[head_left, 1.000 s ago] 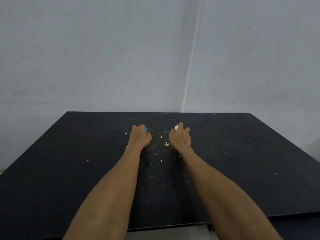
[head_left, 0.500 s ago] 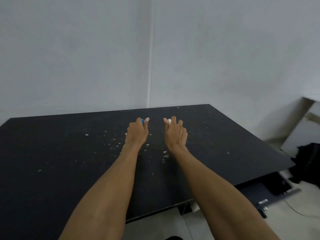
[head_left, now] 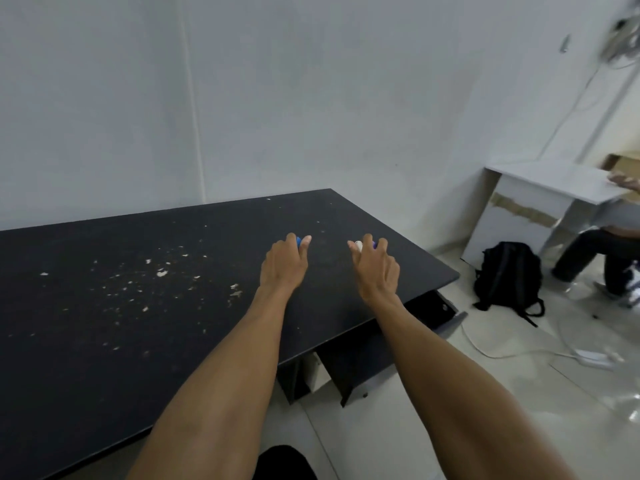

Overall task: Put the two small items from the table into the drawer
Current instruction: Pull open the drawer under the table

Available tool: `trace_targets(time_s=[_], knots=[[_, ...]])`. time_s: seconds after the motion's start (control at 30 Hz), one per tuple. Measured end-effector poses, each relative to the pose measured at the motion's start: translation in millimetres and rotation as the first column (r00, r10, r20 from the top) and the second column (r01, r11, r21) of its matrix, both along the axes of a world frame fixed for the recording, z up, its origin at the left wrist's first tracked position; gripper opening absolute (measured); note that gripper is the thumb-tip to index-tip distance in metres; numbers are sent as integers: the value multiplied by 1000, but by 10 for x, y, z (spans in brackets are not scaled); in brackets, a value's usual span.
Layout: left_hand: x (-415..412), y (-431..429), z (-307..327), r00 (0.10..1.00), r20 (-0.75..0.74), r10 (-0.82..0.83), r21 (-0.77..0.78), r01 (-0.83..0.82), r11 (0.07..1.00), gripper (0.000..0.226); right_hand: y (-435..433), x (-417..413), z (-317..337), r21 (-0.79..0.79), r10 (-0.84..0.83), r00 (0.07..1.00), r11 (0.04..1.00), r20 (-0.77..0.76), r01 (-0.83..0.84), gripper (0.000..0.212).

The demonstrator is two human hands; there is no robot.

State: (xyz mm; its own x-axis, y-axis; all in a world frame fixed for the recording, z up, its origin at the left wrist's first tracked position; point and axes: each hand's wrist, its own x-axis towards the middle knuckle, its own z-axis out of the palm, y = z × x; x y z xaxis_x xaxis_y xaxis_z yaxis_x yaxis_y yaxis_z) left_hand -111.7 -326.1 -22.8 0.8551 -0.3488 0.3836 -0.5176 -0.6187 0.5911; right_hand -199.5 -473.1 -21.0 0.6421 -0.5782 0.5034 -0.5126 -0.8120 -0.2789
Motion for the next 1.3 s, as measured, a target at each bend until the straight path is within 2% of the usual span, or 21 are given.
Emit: trace_targets(time_s=[0.23, 0.37, 0.47, 0.57, 0.67, 0.8, 0.97, 1.1, 1.3], knots=[[-473, -509, -8, 998, 21, -54, -18, 55, 998, 45, -536, -727, -141, -101, -108, 983, 990, -149, 93, 47], [-766, -695, -74, 996, 15, -84, 12, 84, 996, 48, -690, -1016, -279, -34, -134, 966, 991, -220, 130, 50], [-941, -769, -151, 990, 81, -114, 121, 104, 987, 46, -743, -1112, -405, 87, -92, 950, 989, -299, 124, 51], [-995, -759, -225, 980, 171, -101, 248, 57, 967, 45, -736, -1165, -523, 151, -53, 925, 982, -377, 118, 47], [-975, -704, -287, 971, 214, -107, 367, 22, 930, 44, -710, -1187, -615, 125, -1, 886, 990, -463, 66, 43], [-898, -636, -389, 967, 225, -120, 447, 7, 895, 43, -648, -1082, -691, 101, 65, 851, 995, -520, -15, 49], [-808, -608, -491, 968, 231, -100, 433, -10, 901, 41, -586, -896, -784, 140, 134, 824, 988, -551, -67, 51], [-785, -616, -513, 967, 234, -98, 408, -6, 913, 40, -560, -798, -876, 256, 229, 792, 962, -566, -95, 52], [-746, -614, -563, 967, 239, -86, 366, -8, 931, 39, -600, -712, -926, 362, 267, 781, 931, -565, -56, 52]])
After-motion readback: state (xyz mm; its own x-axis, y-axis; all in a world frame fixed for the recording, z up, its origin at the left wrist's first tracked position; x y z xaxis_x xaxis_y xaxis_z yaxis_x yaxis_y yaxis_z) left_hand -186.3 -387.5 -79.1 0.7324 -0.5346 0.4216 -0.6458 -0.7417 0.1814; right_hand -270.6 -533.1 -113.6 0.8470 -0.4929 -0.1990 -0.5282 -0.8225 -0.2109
